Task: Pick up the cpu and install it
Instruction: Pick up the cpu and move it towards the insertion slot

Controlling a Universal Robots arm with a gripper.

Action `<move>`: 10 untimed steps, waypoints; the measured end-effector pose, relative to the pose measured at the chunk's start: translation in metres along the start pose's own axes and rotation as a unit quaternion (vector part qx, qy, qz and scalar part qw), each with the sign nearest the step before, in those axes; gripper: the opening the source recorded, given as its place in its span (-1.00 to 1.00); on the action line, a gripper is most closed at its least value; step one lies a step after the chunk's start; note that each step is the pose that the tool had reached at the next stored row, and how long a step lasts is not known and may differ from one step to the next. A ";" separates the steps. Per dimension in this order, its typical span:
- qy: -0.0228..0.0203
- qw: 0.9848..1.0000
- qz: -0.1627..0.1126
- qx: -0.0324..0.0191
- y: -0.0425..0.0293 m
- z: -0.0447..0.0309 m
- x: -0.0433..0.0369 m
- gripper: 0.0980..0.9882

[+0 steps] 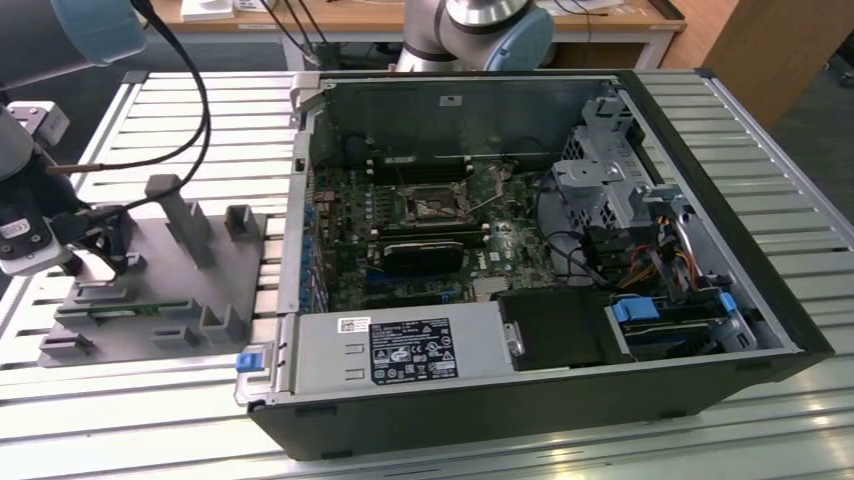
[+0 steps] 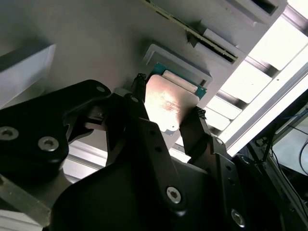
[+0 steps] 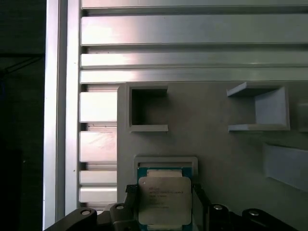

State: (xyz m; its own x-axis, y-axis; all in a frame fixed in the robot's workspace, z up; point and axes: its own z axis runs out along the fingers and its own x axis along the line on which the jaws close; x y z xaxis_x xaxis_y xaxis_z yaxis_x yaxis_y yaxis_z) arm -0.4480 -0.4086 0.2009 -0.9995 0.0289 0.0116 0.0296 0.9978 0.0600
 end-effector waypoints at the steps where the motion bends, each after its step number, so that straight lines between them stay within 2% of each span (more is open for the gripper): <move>1: 0.000 1.000 0.000 0.000 0.0001 -0.0010 0.0000 -0.02; 10: 0.000 1.000 0.000 0.000 0.0004 -0.0068 0.0001 -0.02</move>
State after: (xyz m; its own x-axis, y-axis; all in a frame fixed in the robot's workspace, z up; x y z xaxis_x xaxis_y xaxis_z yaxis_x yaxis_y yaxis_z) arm -0.4480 -0.4085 0.2078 -0.9995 0.0288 0.0117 0.0295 0.9977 0.0604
